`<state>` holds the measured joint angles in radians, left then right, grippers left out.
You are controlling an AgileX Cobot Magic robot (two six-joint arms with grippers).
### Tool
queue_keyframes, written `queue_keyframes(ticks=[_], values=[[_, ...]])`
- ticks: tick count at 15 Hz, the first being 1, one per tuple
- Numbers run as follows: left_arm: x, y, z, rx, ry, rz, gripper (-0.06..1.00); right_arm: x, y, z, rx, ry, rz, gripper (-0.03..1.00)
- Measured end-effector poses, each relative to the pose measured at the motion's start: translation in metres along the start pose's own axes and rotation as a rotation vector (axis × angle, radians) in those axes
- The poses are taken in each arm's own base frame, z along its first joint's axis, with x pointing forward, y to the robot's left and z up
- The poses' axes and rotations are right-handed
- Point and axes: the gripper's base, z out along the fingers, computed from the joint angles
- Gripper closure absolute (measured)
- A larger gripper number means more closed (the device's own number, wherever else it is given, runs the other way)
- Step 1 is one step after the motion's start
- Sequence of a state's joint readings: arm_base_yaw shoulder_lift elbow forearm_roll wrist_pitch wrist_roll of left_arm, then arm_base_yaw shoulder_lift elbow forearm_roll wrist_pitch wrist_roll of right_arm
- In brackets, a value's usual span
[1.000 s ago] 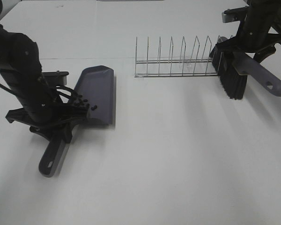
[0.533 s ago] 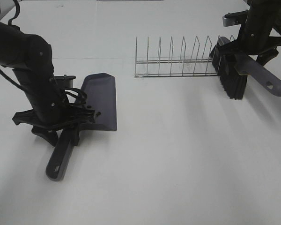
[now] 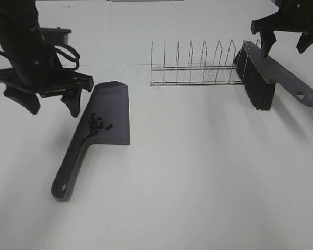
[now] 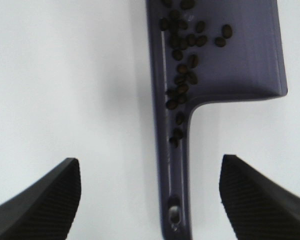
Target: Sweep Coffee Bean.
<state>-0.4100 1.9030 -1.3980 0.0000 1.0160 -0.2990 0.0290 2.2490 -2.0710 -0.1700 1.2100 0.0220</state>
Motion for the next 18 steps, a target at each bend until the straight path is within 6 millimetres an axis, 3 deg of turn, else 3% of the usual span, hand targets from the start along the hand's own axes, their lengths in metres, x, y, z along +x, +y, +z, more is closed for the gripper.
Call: queue_keyframes(ticks=[3,4,7,10,13,17,18], values=[[0.022,0.014,-0.066,-0.065,-0.04,0.022,0.23,0.005,0.0,-0.03,-0.045,-0.039,0.019,0.21],[0.035,0.02,-0.1,-0.07,-0.106,0.025,0.23,0.017,0.001,-0.042,-0.075,-0.026,0.025,0.21],[0.078,0.034,-0.136,-0.057,-0.184,0.02,0.23,0.061,0.002,-0.063,-0.106,0.044,0.027,0.21],[0.141,0.054,-0.151,-0.041,-0.234,0.017,0.23,0.125,0.003,-0.087,-0.128,0.113,0.029,0.21],[0.202,0.072,-0.157,-0.013,-0.318,0.011,0.23,0.204,0.006,-0.107,-0.166,0.107,0.032,0.21],[0.27,0.093,-0.149,0.023,-0.453,0.007,0.23,0.305,0.007,-0.126,-0.171,0.04,0.041,0.21],[0.278,0.096,-0.147,0.029,-0.473,0.006,0.23,0.314,0.007,-0.128,-0.171,0.022,0.042,0.21]])
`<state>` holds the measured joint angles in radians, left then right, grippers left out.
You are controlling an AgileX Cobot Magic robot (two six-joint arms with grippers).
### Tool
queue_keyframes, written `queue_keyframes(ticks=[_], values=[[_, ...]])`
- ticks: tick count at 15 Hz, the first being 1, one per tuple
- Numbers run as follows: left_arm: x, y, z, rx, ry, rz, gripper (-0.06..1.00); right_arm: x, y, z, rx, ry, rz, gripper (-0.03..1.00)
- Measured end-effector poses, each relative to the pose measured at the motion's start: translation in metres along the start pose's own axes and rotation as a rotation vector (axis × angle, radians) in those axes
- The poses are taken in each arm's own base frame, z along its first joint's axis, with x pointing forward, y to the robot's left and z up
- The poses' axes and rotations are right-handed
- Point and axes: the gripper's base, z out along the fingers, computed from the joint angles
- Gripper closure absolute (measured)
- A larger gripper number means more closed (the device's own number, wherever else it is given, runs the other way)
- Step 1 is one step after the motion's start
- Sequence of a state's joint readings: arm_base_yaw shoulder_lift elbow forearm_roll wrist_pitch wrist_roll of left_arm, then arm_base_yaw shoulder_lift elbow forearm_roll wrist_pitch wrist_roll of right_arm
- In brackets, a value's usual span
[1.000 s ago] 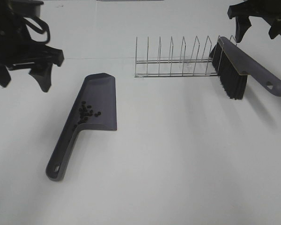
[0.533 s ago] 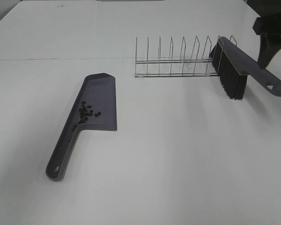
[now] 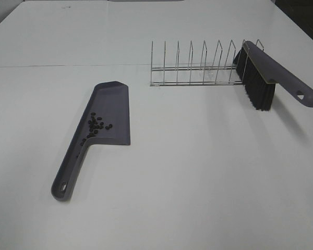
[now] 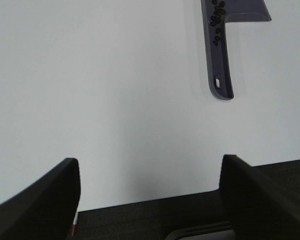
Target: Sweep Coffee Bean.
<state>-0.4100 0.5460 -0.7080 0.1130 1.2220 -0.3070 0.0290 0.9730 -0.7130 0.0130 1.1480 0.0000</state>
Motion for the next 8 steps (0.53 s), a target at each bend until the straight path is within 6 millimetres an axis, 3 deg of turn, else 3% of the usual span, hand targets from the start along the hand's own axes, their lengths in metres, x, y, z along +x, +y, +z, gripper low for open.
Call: queue_keyframes(ticks=[5,7,8], values=[[0.051,0.014,-0.001,0.038,-0.165,0.131,0.23,0.084,0.0,-0.026,0.004,-0.364,-0.059,0.21],[0.058,0.01,-0.004,0.117,-0.243,0.155,0.23,0.121,0.005,-0.044,-0.026,-0.64,-0.117,0.21],[0.058,0.007,-0.003,0.143,-0.256,0.175,0.23,0.129,0.006,-0.045,-0.036,-0.714,-0.125,0.21]])
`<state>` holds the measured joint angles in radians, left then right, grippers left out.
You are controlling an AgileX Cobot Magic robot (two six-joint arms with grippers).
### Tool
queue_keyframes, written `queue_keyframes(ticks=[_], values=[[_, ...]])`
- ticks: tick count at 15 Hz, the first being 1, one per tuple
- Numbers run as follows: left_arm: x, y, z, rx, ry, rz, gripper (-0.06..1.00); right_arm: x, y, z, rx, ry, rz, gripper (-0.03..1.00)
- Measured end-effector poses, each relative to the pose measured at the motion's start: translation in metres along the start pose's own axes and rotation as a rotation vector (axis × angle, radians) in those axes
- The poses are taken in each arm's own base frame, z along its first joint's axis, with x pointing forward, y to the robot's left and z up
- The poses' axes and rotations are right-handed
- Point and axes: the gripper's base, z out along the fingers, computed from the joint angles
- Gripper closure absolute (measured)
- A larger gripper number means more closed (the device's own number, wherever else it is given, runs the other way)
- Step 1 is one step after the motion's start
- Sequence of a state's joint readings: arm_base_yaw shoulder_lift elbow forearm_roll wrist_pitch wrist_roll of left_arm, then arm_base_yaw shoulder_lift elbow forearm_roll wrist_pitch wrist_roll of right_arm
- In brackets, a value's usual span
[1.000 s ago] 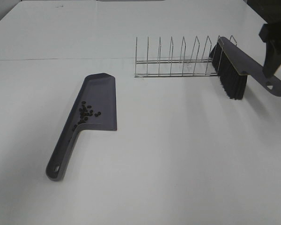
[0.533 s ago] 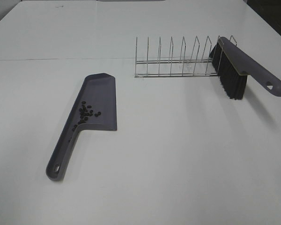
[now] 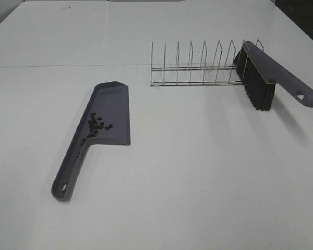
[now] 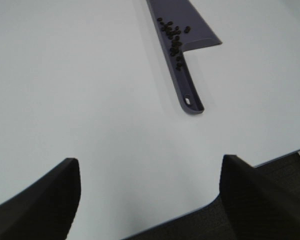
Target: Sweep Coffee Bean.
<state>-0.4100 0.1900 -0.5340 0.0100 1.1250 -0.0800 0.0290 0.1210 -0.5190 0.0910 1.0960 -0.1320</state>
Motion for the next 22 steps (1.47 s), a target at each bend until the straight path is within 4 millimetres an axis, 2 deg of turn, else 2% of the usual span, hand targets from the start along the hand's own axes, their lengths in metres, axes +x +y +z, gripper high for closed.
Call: queue_keyframes(ticks=[2,4,18,20,22], values=[[0.0015,-0.0036,0.0072,0.041,-0.016,0.049,0.23,0.0074,0.0024,-0.009,-0.002,-0.096,-0.011,0.21],[0.0012,-0.0045,0.0081,0.05,-0.024,0.062,0.23,0.0085,0.003,-0.0111,-0.005,-0.115,-0.01,0.21],[0.0012,-0.005,0.008,0.056,-0.024,0.065,0.23,0.0078,0.003,-0.0112,-0.004,-0.123,-0.01,0.21],[0.0022,-0.004,0.0068,0.026,-0.037,0.041,0.23,0.0078,0.003,-0.0112,-0.004,-0.123,-0.01,0.21],[0.0043,-0.0017,0.0028,-0.078,-0.078,-0.04,0.23,0.0075,0.0033,-0.011,0.015,-0.124,0.004,0.21]])
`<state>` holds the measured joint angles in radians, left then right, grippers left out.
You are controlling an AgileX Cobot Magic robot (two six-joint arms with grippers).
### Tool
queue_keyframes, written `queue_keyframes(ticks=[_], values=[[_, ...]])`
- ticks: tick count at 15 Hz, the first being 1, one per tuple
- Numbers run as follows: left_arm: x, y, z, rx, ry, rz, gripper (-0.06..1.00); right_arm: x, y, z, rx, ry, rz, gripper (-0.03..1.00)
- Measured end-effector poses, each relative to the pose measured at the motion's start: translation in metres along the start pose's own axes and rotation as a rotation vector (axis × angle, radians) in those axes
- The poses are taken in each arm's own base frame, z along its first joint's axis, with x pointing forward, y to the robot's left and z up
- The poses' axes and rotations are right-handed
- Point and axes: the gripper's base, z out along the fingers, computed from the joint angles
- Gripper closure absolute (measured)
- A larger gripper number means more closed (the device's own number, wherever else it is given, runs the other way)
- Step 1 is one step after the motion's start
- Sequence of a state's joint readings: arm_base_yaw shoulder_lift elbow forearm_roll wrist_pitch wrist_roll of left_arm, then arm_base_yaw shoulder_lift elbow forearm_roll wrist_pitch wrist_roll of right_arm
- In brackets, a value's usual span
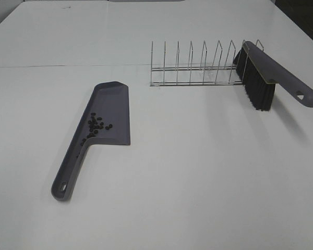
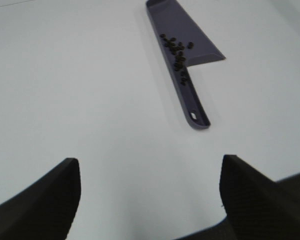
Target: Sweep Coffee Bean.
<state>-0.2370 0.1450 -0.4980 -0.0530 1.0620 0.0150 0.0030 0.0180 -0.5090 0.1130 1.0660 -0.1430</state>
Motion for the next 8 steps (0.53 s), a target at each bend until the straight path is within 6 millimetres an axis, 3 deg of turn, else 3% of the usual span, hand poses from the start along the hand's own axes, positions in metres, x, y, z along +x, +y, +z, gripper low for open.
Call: queue_keyframes(ticks=[3,8], values=[[0.009,0.0,-0.014,-0.175,-0.121,-0.106,0.23,0.0,0.001,0.0,0.007,-0.002,0.014,0.21],[0.012,-0.002,-0.018,-0.205,-0.16,-0.118,0.23,0.0,0.002,-0.001,0.004,-0.01,0.016,0.21]])
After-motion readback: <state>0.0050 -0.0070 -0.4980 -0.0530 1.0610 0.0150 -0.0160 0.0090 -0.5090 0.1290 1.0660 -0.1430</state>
